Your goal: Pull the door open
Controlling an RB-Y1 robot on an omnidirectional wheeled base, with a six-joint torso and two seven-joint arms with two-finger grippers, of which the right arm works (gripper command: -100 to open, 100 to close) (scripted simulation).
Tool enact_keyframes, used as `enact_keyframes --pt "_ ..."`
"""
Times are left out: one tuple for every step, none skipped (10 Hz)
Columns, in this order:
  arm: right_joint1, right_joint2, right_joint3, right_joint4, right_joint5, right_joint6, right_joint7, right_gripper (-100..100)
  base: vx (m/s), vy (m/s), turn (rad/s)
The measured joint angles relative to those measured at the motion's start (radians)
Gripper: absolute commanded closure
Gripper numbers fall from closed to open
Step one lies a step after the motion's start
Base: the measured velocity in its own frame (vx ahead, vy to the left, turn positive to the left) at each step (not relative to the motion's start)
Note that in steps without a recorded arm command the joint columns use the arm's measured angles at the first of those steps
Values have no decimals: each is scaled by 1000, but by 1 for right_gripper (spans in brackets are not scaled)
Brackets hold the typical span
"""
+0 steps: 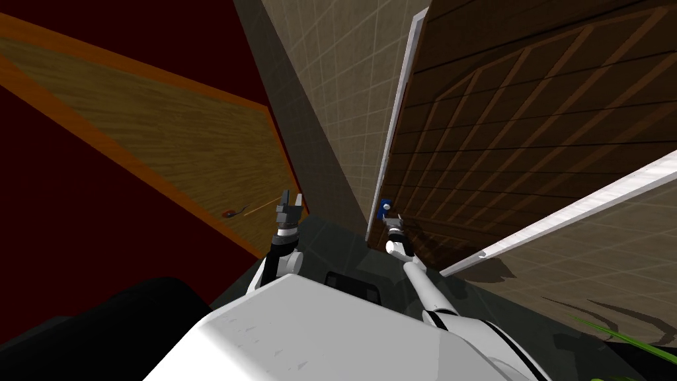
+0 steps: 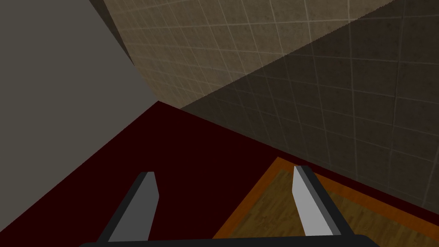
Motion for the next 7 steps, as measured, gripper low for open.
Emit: enact_keyframes --pt "-3 8 3 0 -20 4 -32 -100 -81 -52 53" --pt "-10 20 2 0 -38 11 -59 -100 -79 -41 43" --pt "-14 26 3 0 -54 16 -87 -100 -79 -41 42" --pt "-15 33 3 -4 -69 23 -109 -100 -61 -49 37" --pt "-21 39 4 -2 -82 27 -128 -100 -49 -41 33" --pt "-23 44 4 -4 -93 31 -145 -100 -52 -35 31" --pt "-24 48 6 -3 -104 33 -163 -100 -24 -16 7"
